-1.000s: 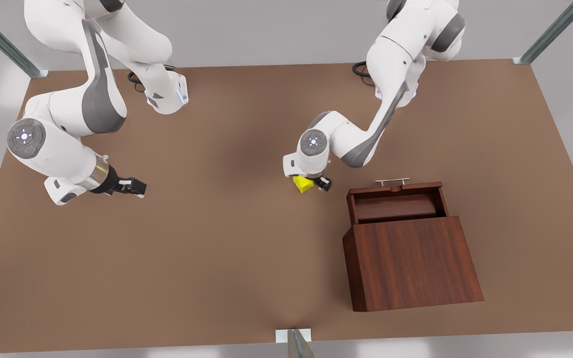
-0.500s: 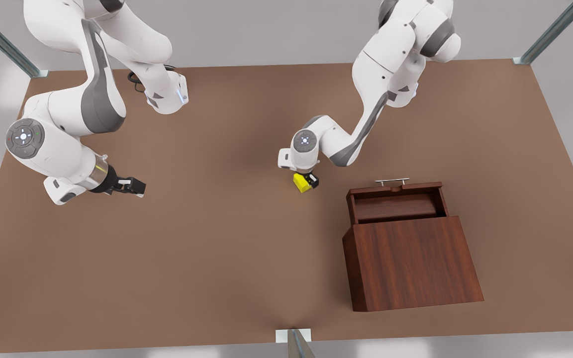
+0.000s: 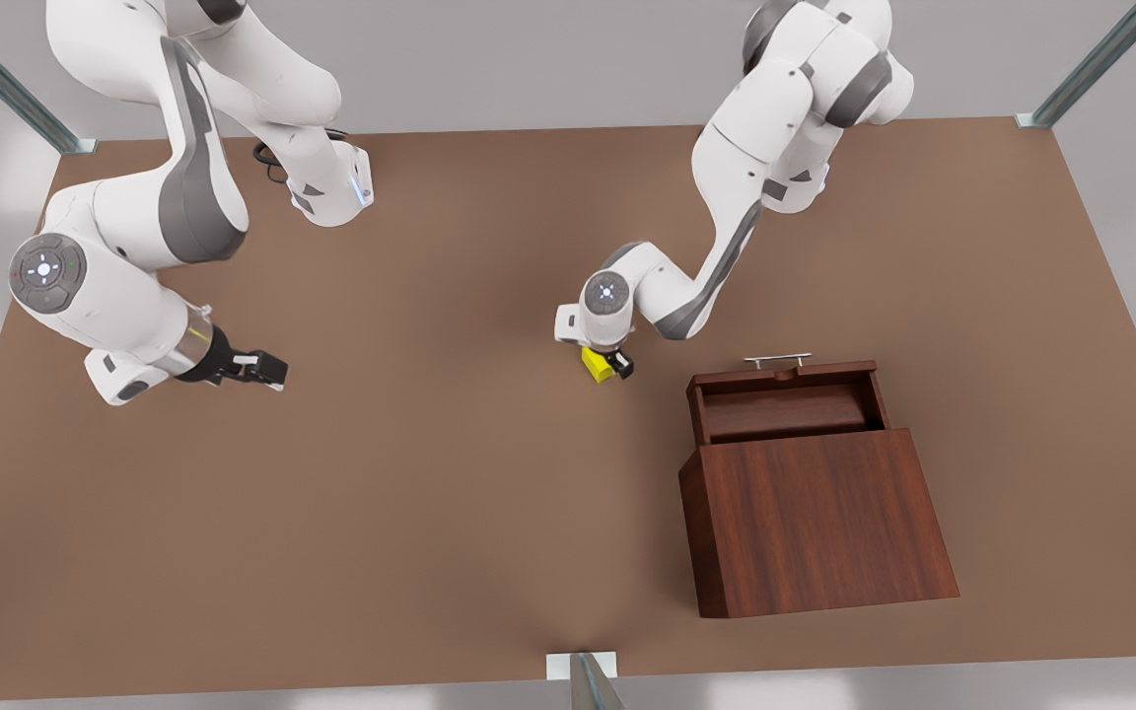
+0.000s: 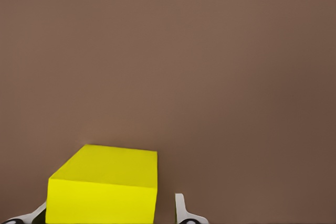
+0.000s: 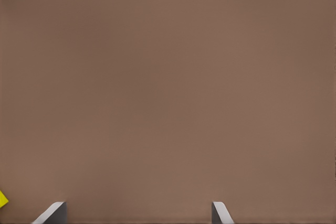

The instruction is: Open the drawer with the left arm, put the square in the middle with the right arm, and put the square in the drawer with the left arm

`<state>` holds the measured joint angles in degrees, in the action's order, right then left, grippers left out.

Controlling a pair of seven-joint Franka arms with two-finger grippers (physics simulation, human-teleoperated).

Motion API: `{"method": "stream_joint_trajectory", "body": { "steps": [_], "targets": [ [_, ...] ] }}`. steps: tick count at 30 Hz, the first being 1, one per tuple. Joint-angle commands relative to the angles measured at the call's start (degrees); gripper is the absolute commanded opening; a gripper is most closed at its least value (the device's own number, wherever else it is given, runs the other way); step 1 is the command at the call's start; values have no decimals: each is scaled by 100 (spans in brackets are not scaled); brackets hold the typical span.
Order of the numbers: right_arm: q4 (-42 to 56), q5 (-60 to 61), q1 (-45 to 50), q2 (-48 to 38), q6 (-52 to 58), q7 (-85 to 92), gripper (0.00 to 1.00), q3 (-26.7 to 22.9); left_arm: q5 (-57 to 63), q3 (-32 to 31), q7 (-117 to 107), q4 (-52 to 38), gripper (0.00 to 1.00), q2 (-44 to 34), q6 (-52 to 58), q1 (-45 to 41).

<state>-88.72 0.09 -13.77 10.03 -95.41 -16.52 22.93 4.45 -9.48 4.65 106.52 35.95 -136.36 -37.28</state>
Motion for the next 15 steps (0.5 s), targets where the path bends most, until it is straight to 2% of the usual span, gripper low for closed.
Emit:
{"method": "stream_joint_trajectory", "body": {
  "steps": [1, 2, 5, 6, 15],
  "targets": [
    [-5, 0, 6, -1, -3, 0, 100, 1, 4, 17, 1, 0, 100, 8, -5, 2],
    [4, 0, 14, -1, -3, 0, 100, 1, 4, 25, -8, 0, 96, 26, -40, 2],
    [4, 0, 6, -10, 5, 0, 100, 1, 4, 34, -60, 0, 70, 52, -40, 2],
    [4, -9, 6, -10, 5, 0, 100, 1, 4, 104, -60, 0, 65, 61, -48, -7],
    [-23, -9, 14, 8, -47, -9, 100, 1, -58, 122, -122, -18, 64, 35, -66, -16]
  ]
}}
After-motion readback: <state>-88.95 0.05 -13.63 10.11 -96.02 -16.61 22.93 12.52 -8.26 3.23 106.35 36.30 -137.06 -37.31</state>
